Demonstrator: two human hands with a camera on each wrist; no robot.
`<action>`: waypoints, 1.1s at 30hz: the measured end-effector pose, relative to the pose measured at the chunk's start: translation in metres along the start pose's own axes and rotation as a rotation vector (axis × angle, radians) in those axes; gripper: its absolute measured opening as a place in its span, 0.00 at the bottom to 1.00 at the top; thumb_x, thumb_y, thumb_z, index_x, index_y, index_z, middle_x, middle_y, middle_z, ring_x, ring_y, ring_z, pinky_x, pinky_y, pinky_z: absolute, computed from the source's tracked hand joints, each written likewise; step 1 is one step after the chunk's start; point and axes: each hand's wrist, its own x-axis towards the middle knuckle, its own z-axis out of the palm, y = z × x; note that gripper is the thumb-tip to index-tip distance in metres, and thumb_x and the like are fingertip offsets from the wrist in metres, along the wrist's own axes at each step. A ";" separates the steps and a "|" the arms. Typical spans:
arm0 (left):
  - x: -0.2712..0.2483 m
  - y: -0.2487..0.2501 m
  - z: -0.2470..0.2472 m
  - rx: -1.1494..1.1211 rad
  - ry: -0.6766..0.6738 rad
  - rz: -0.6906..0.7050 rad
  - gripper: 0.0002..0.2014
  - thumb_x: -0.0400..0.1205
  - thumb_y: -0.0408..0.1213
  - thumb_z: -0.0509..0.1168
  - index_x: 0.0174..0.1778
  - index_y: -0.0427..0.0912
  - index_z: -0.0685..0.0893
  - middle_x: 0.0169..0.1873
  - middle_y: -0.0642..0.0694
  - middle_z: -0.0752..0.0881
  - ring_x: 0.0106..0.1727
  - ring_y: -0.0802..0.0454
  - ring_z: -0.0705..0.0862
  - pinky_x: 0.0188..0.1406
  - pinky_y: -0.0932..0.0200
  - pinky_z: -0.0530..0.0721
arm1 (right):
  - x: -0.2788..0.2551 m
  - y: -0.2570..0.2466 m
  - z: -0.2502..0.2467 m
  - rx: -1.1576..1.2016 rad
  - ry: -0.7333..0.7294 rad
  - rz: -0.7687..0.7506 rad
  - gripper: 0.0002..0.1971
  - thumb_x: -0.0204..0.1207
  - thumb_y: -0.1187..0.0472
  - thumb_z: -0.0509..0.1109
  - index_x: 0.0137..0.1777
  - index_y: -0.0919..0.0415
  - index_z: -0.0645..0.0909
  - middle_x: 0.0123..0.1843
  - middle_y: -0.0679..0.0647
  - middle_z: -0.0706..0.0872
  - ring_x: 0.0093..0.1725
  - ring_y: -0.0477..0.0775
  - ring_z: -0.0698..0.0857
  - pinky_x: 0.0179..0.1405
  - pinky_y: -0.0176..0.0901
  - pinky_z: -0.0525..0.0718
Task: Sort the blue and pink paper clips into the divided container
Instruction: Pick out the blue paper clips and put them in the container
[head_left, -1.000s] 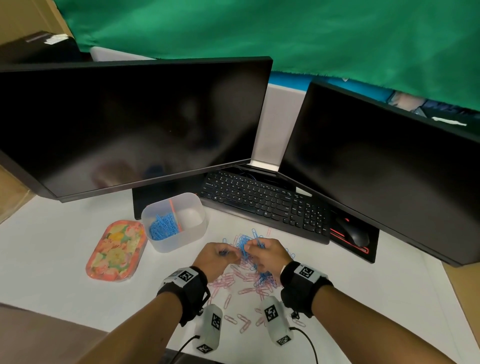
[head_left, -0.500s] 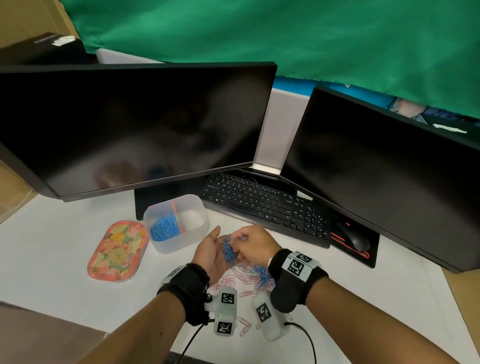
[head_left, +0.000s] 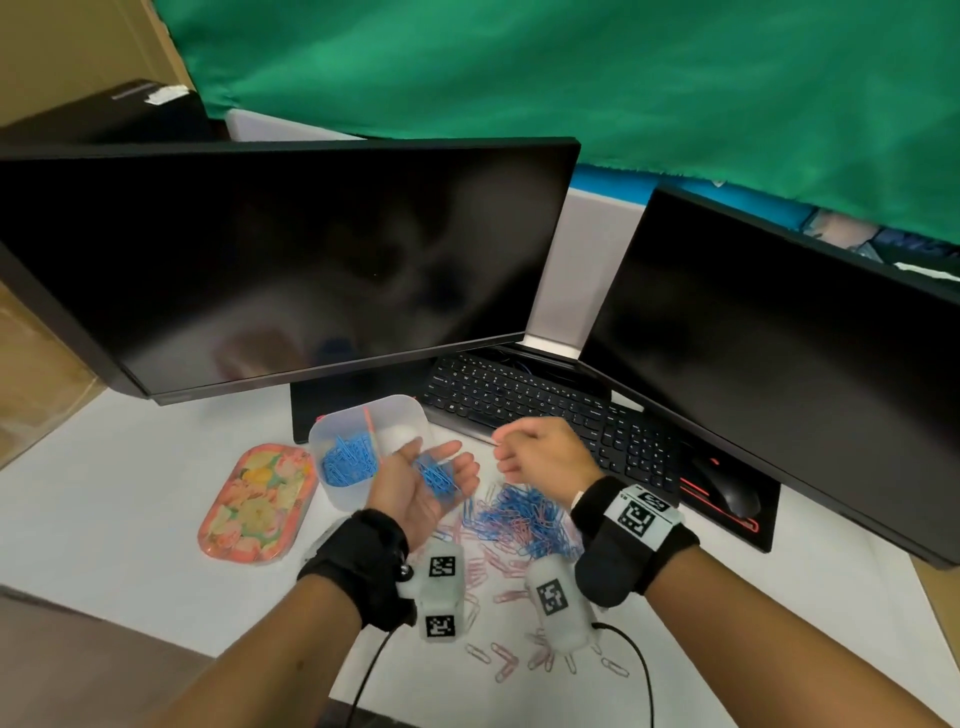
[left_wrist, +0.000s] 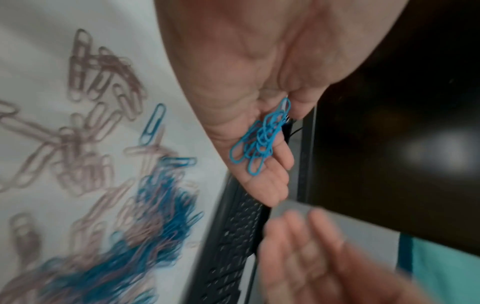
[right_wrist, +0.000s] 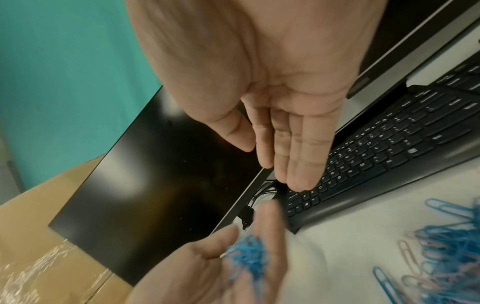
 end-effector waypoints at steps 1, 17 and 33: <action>-0.001 0.011 -0.004 -0.016 0.017 0.039 0.24 0.88 0.48 0.48 0.55 0.31 0.81 0.45 0.33 0.86 0.46 0.40 0.85 0.49 0.45 0.84 | 0.000 0.003 -0.005 0.020 -0.004 0.016 0.11 0.82 0.65 0.59 0.52 0.63 0.84 0.42 0.57 0.86 0.40 0.51 0.84 0.46 0.47 0.87; 0.010 0.054 -0.021 0.967 0.471 0.542 0.16 0.83 0.43 0.63 0.67 0.46 0.75 0.62 0.44 0.79 0.58 0.43 0.80 0.54 0.52 0.82 | -0.010 0.114 -0.045 -0.418 0.081 0.187 0.12 0.78 0.61 0.61 0.46 0.62 0.86 0.47 0.54 0.89 0.48 0.55 0.87 0.53 0.47 0.85; 0.046 -0.025 -0.050 2.431 0.045 0.360 0.13 0.80 0.35 0.60 0.59 0.41 0.80 0.58 0.41 0.81 0.59 0.41 0.83 0.58 0.47 0.84 | -0.030 0.183 -0.069 -0.473 0.333 0.261 0.13 0.77 0.67 0.60 0.56 0.58 0.81 0.53 0.56 0.84 0.49 0.55 0.82 0.47 0.40 0.78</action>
